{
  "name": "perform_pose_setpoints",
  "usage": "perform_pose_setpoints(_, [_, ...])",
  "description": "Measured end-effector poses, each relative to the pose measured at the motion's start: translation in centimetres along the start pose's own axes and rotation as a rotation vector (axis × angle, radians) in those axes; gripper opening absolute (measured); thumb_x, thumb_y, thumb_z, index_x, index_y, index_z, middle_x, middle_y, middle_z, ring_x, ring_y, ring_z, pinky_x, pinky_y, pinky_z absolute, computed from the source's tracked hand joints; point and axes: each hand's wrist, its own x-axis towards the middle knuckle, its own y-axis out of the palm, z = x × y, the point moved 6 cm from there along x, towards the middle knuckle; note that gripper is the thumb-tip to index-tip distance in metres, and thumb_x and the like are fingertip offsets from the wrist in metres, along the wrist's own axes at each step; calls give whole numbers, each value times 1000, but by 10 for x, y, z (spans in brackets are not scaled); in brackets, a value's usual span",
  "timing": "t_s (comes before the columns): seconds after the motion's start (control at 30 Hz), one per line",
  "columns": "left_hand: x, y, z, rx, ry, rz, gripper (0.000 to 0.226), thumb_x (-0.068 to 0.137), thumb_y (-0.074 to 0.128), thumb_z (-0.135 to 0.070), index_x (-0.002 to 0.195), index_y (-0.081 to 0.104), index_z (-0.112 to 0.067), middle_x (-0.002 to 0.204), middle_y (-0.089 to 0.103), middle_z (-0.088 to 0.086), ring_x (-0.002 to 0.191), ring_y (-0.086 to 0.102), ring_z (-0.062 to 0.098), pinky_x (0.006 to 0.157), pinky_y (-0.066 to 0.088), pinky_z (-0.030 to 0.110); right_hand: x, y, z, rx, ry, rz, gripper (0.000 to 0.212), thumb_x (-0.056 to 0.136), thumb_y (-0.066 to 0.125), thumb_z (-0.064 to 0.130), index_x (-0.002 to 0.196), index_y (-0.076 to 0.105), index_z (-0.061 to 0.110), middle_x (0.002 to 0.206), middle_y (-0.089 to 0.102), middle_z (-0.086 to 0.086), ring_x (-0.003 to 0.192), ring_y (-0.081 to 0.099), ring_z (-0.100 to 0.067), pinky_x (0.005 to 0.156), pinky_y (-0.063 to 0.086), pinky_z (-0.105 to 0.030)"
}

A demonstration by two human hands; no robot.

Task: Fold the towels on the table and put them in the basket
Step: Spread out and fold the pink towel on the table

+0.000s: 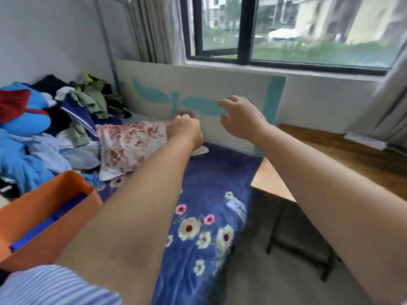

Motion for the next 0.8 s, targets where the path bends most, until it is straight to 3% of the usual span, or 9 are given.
perform_pose_setpoints(0.43, [-32,-9,-466,-95,595,-7,34,92,44,-19,123,55,-11,131,48,13,125,42,29,94,42,38,-222,-149,-365,-171,550,-10,39,92,41,14,130,47,6,134,48,-16,125,43,-29,104,33,-32])
perform_pose_setpoints(0.6, [-59,2,-585,-109,759,26,28,87,43,-7,110,59,-8,119,53,12,115,47,29,77,39,33,-302,-185,-464,-139,703,-34,36,93,40,12,127,50,4,132,50,-16,122,46,-29,96,39,-33])
perform_pose_setpoints(0.8, [-45,23,-706,-110,890,36,32,91,43,-15,118,59,-9,125,52,12,119,46,30,85,43,36,-362,-203,-581,-168,878,-55,32,93,41,10,120,56,2,125,56,-16,116,50,-29,89,40,-29])
